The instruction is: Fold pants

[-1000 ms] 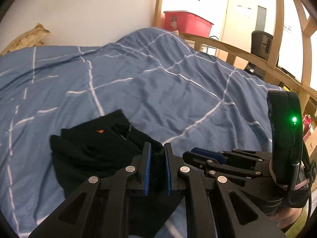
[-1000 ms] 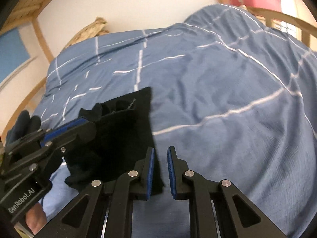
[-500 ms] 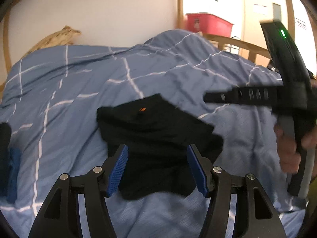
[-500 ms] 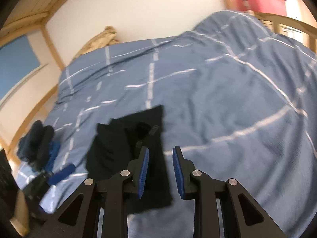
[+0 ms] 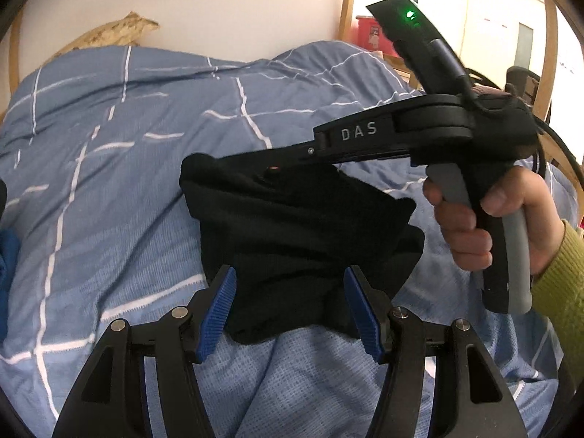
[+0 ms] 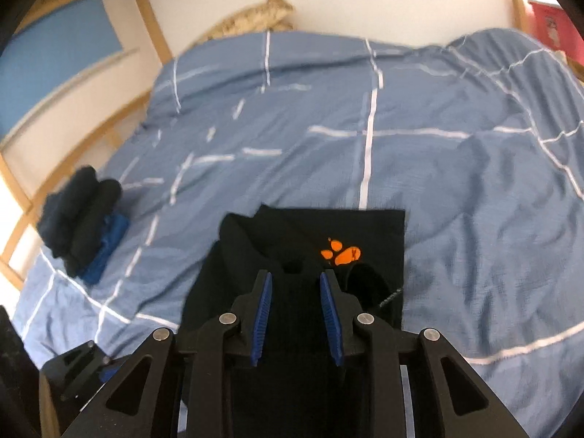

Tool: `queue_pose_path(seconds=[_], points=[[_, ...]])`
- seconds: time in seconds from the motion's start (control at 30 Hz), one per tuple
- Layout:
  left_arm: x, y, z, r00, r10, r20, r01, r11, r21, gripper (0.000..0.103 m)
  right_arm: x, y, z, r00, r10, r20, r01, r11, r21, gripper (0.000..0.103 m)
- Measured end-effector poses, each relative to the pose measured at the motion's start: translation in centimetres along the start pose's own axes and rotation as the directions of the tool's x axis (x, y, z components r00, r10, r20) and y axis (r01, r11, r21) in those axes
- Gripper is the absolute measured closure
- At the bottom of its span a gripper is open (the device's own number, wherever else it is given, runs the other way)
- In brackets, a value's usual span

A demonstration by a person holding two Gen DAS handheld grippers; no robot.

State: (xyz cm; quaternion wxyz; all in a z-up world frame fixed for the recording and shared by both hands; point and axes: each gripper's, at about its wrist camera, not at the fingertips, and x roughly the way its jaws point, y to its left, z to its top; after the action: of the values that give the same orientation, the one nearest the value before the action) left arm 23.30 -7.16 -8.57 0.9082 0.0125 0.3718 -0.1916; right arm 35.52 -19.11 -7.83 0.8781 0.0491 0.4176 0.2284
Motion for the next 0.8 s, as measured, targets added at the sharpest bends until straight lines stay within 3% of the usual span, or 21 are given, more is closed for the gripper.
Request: queue_pose_path(seconds=[0.13,0.27,0.4,0.53,0.67,0.8], points=[[0.4,0.7,-0.4,1.000,0.004,-0.016,-0.004,1.000,-0.031,0.043,1.3,-0.9,-0.5,0.997,-0.001,-0.077,0.005,0.999,0.041,0.074],[1.0,0.6,-0.6,0.999,0.032,-0.041,-0.033,0.999,-0.028,0.043,1.4,-1.5,-1.1,0.996,0.032,-0.087,-0.026,0.997,0.067,0.073],[1.2,0.2,-0.8,0.997,0.057,-0.042,-0.057,0.998,-0.010,0.043,0.7,-0.7,-0.9,0.997,-0.053,-0.048,0.052,0.999,-0.013,0.086],[1.5,-0.2,-0.9,0.996,0.074,-0.052,-0.073,0.997,0.018,0.043,-1.1,-1.0,0.4,0.991,-0.126,0.034,0.127,0.992,-0.021,0.087],[1.8,-0.3,-1.0,0.995,0.078,-0.063,-0.076,0.997,0.026,0.043,-1.1,-2.5,0.9,0.979,-0.204,0.027,0.204,0.979,0.005,0.087],[2.2,-0.3,-1.1,0.994,0.080,-0.075,-0.078,0.996,0.030,0.043,-0.4,-3.7,0.8,0.976,-0.219,0.013,0.218,0.975,0.038,0.087]])
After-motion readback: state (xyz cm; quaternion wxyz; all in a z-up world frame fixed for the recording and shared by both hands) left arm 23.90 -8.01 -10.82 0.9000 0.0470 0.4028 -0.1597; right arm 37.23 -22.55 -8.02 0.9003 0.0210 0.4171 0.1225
